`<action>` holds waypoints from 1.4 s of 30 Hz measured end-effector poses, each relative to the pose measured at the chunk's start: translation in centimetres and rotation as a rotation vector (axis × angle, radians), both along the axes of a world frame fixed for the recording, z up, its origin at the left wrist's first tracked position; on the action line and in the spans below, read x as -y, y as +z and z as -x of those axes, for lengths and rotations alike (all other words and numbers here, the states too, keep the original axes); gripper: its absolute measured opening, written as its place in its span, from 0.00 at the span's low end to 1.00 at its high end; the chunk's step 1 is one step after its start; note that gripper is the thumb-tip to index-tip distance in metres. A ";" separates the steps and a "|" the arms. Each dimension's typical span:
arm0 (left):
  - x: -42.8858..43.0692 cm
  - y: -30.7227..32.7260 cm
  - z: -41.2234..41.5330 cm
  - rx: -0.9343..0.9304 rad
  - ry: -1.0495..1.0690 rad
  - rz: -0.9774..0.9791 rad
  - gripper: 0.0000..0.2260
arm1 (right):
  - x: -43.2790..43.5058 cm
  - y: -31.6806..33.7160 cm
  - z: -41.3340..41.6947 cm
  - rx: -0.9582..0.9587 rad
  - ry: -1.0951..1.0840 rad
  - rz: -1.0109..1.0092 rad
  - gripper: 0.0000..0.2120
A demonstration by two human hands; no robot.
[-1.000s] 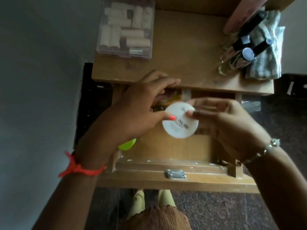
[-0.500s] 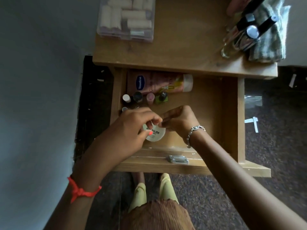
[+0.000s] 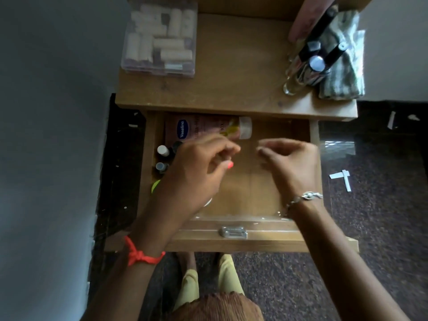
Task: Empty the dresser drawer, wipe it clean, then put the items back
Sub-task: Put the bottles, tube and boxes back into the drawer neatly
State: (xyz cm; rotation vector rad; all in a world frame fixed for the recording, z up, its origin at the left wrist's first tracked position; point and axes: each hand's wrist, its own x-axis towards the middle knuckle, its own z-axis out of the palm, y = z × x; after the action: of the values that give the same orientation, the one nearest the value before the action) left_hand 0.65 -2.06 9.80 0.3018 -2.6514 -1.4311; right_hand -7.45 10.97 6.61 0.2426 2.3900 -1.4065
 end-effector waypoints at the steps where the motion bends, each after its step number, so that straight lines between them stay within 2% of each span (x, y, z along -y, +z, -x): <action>1: -0.4 0.0 1.1 -0.045 0.047 -0.008 0.10 | -0.5 1.2 0.7 -0.108 -0.051 0.029 0.09; 3: -1.3 0.1 3.5 -0.100 0.147 -0.051 0.12 | -1.2 3.0 2.3 -0.273 -0.154 0.082 0.05; 6: -2.7 0.3 7.4 -0.138 0.253 -0.098 0.14 | -1.2 4.0 4.7 -0.457 -0.260 0.072 0.06; 8: -3.6 0.3 9.7 -0.173 0.280 -0.059 0.17 | -1.0 4.5 5.9 -0.574 -0.267 0.010 0.07; 11: -4.4 0.2 12.3 -0.189 0.317 -0.028 0.21 | -0.7 4.9 7.9 -0.704 -0.185 -0.166 0.14; 13: -4.7 0.1 13.4 -0.180 0.349 -0.032 0.20 | -0.6 4.9 9.2 -0.690 -0.121 -0.234 0.15; 18: -5.6 -0.6 15.0 -0.219 0.415 -0.030 0.09 | -0.5 4.3 10.6 -0.628 -0.009 -0.318 0.09; 24: -5.9 -0.7 15.0 -0.235 0.388 -0.030 0.06 | -1.0 3.8 10.5 -0.665 -0.021 -0.275 0.07; 30: -3.7 0.2 11.6 -0.168 0.304 -0.005 0.10 | -1.9 3.8 8.6 -0.645 0.001 -0.157 0.09; 35: -2.1 0.9 7.4 -0.053 0.353 -0.076 0.15 | -1.8 3.7 8.0 -0.609 -0.026 -0.114 0.10; 38: -1.5 1.1 5.5 0.014 0.255 -0.096 0.17 | -1.9 4.2 7.3 -0.579 -0.031 -0.046 0.08; 42: -1.5 -0.3 3.8 0.128 0.101 -0.067 0.17 | -2.0 3.9 4.2 -0.553 0.094 0.010 0.09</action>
State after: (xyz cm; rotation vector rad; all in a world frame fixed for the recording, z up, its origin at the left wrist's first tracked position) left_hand -3.11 -0.56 9.51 0.5428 -2.6461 -1.5199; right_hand -11.69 12.95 10.46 -0.3008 2.7718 -1.5983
